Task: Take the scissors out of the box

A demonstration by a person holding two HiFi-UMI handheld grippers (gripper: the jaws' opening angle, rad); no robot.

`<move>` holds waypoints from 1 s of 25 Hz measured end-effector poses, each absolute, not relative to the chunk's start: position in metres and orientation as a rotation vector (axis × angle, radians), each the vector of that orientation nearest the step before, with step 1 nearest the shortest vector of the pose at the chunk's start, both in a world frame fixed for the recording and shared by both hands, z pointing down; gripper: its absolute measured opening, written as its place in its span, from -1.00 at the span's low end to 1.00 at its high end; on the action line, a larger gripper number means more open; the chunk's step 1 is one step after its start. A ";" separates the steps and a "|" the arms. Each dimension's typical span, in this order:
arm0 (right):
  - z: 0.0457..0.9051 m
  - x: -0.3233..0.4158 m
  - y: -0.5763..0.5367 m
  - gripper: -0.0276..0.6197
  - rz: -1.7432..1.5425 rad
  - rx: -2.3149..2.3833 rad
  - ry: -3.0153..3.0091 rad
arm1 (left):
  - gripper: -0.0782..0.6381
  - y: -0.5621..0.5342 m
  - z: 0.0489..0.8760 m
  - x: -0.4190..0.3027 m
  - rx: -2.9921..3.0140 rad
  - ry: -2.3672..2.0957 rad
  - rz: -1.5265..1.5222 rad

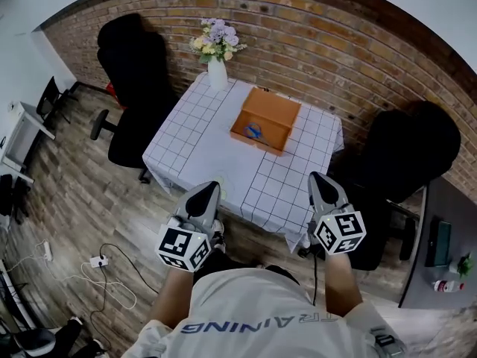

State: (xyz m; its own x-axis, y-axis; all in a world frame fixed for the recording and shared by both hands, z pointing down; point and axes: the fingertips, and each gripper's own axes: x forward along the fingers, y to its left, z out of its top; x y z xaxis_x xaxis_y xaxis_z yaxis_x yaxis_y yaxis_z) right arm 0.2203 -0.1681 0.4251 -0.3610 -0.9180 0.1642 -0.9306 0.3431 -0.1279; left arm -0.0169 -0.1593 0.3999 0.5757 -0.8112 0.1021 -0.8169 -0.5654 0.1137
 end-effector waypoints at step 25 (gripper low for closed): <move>0.463 0.133 -0.360 -0.87 0.422 1.849 -2.231 | -0.78 -0.408 0.437 -0.077 2.727 -0.997 0.136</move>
